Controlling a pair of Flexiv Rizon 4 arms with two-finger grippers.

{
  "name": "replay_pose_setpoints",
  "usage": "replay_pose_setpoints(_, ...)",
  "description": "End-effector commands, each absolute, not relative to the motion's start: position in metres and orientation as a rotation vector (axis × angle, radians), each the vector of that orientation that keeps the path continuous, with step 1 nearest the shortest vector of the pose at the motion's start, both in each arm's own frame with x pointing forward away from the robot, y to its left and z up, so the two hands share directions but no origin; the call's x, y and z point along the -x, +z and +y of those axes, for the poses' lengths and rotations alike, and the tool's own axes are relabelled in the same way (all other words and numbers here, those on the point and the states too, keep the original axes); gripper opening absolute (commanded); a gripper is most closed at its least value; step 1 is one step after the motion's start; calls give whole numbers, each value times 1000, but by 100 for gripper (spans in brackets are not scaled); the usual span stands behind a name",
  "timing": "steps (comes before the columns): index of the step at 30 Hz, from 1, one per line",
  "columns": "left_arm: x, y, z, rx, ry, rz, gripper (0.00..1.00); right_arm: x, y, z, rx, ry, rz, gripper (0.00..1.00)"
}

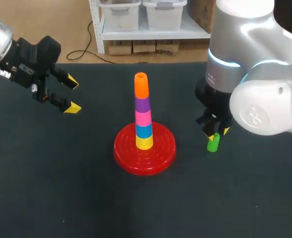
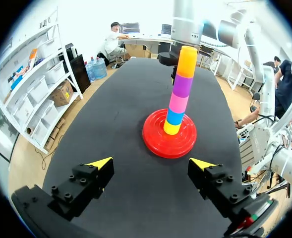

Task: Pick up and stack the cylinders on the red base in this order: pink,purple,orange,green

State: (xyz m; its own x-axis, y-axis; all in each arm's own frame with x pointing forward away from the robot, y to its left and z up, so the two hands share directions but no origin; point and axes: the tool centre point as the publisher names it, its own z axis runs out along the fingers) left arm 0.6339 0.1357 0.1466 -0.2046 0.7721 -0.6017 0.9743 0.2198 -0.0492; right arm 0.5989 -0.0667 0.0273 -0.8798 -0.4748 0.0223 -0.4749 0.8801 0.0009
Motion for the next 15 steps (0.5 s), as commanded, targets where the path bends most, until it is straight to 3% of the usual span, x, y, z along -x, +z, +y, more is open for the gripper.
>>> replay_pose_setpoints(1,-634,147,136,-1611,-593,2049,100,-598,28,-64,-770,6,-3025,32)
replay_pose_setpoints(10,-634,147,136,-1611,-593,2049,100,-597,28,-60,-803,14,-3012,25)
replay_pose_setpoints(13,-634,147,136,-1611,-593,2049,100,-597,28,-59,-805,14,-3011,12)
replay_pose_setpoints(14,-634,147,136,-1611,-593,2049,100,-597,28,-59,-805,14,-3011,0)
replay_pose_setpoints(15,-634,147,136,-1611,-593,2049,100,-597,28,-60,-804,13,-3009,0)
